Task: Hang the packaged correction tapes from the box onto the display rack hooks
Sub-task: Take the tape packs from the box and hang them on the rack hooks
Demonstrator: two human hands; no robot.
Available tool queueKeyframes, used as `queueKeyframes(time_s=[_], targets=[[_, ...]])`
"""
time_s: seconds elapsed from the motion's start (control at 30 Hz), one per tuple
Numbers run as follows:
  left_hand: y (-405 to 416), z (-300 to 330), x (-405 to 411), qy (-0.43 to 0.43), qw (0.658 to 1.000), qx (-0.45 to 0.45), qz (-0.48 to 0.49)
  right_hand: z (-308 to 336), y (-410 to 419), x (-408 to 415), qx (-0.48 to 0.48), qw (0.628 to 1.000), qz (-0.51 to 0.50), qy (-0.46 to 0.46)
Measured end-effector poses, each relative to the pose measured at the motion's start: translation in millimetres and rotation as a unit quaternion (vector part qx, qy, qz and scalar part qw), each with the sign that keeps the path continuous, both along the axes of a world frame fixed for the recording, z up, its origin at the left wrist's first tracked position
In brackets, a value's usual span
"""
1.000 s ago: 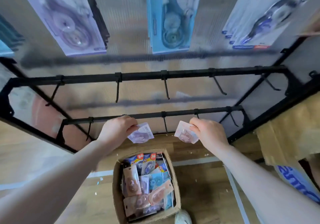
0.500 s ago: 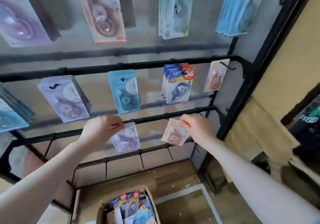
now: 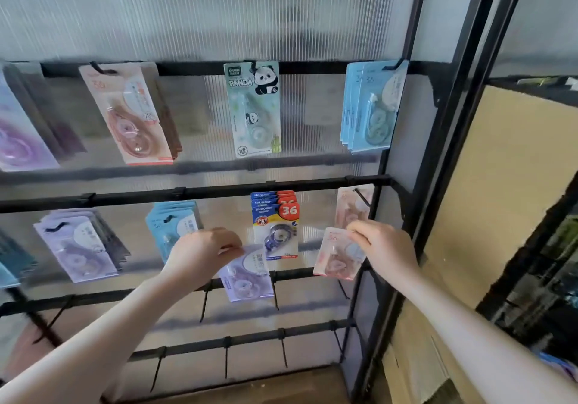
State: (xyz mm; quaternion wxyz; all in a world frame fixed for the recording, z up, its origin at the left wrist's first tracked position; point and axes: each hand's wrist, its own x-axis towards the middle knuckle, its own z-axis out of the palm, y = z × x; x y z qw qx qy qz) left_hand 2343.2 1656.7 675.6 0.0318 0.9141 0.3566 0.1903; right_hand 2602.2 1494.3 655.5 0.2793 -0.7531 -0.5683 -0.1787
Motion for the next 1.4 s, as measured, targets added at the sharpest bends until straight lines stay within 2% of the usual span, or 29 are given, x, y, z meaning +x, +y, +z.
queueKeyframes(time_s=[0.13, 0.33, 0.5, 0.63, 0.8, 1.1, 1.27, 1.4], targets=[[-5, 3, 20, -0.011, 1.000, -0.012, -0.005, 12, 8, 28, 0.012, 1.000, -0.002, 0.011], [2, 10, 33, -0.046, 0.999, -0.019, -0.015, 21, 30, 71, -0.002, 1.000, -0.024, -0.018], [13, 9, 34, -0.037, 0.999, -0.021, -0.008, 16, 42, 80, -0.014, 0.999, 0.006, -0.039], [18, 5, 36, -0.040, 0.999, -0.018, -0.008, 13, 42, 94, -0.019, 1.000, -0.003, -0.004], [20, 0, 41, -0.047, 0.999, -0.015, -0.007, 14, 37, 102, -0.063, 0.997, 0.025, -0.020], [21, -6, 41, -0.040, 0.999, -0.025, -0.006, 13, 32, 111, -0.077, 0.995, 0.047, 0.031], [20, -8, 35, -0.041, 0.999, -0.020, 0.003, 14, 30, 119, -0.072, 0.991, 0.054, 0.095], [19, -10, 30, -0.036, 0.999, -0.016, 0.012, 14, 38, 119, -0.107, 0.991, 0.046, 0.059]])
